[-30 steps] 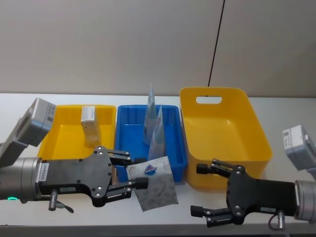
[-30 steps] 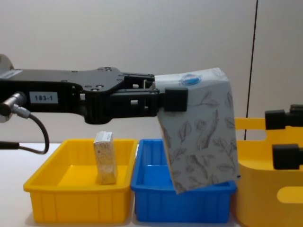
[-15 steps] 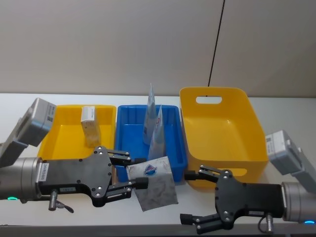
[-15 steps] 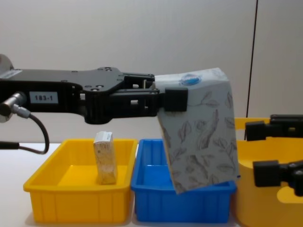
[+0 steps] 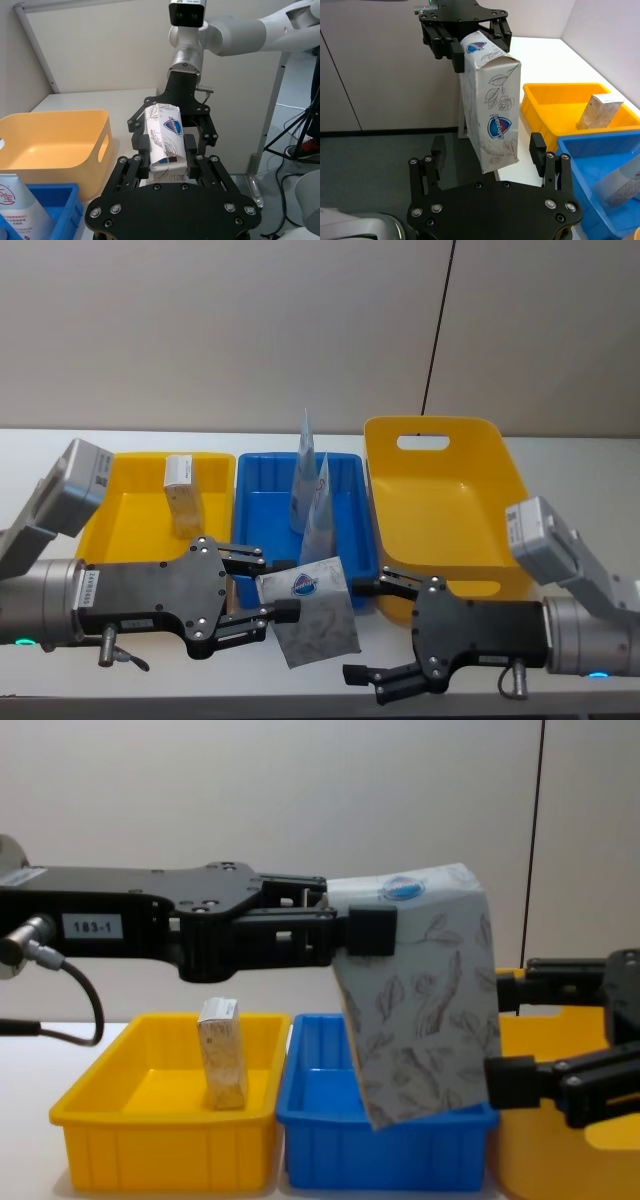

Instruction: Bimanual collaborative sorting of washing and personal care products

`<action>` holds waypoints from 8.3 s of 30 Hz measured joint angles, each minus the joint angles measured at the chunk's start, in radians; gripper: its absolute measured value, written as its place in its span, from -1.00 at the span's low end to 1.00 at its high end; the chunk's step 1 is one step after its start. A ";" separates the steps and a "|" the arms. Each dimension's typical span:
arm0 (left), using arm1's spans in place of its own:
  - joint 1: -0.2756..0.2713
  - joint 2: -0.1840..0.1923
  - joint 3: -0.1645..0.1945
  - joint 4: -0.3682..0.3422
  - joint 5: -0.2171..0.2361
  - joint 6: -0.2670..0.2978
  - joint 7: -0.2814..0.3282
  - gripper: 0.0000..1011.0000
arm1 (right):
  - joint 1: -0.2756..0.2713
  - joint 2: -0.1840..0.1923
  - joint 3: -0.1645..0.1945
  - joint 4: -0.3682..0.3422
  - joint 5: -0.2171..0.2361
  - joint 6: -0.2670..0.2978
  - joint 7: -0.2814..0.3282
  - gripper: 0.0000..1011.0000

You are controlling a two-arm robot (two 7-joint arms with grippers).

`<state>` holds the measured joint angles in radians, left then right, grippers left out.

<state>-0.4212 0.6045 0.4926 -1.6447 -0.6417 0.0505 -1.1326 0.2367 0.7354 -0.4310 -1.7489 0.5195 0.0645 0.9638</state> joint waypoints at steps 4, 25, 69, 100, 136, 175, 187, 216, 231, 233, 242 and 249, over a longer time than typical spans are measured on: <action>0.000 0.000 0.000 0.000 0.000 0.000 0.000 -0.28 | 0.019 -0.011 -0.015 0.013 -0.007 -0.001 0.001 0.98; 0.000 0.000 0.000 0.000 0.000 0.000 0.000 -0.28 | 0.091 -0.057 -0.075 0.063 -0.029 0.005 -0.002 0.98; 0.000 0.000 0.000 0.000 0.000 0.000 -0.001 0.37 | 0.113 -0.068 -0.100 0.072 -0.027 0.010 -0.007 -0.28; 0.096 0.035 -0.089 -0.045 -0.055 -0.026 0.134 0.98 | 0.075 -0.025 -0.086 0.037 -0.019 -0.002 -0.080 -0.29; 0.154 0.075 -0.151 -0.053 -0.122 -0.021 0.213 0.98 | -0.045 -0.050 0.083 0.025 -0.043 0.021 -0.508 -0.29; 0.156 0.078 -0.153 -0.053 -0.126 -0.019 0.217 0.98 | 0.049 -0.278 0.099 0.170 -0.155 0.297 -0.906 -0.29; 0.156 0.078 -0.153 -0.053 -0.126 -0.019 0.217 0.98 | 0.070 -0.318 0.079 0.216 -0.177 0.321 -0.929 -0.29; 0.156 0.078 -0.153 -0.053 -0.126 -0.019 0.217 0.98 | 0.082 -0.342 0.067 0.243 -0.189 0.333 -0.940 0.89; 0.156 0.078 -0.153 -0.053 -0.126 -0.019 0.217 0.98 | 0.073 -0.332 0.062 0.200 -0.173 0.342 -0.884 0.99; 0.156 0.078 -0.153 -0.053 -0.126 -0.019 0.217 0.98 | 0.070 -0.328 0.059 0.183 -0.167 0.346 -0.866 0.99; 0.156 0.078 -0.153 -0.053 -0.126 -0.019 0.217 0.98 | 0.053 -0.313 0.042 0.098 -0.147 0.370 -0.801 0.99; 0.156 0.078 -0.153 -0.053 -0.126 -0.019 0.217 0.98 | 0.040 -0.310 0.030 0.045 -0.142 0.392 -0.776 0.99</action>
<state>-0.2655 0.6820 0.3398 -1.6974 -0.7677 0.0316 -0.9159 0.2763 0.4257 -0.4007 -1.7034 0.3779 0.4565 0.1876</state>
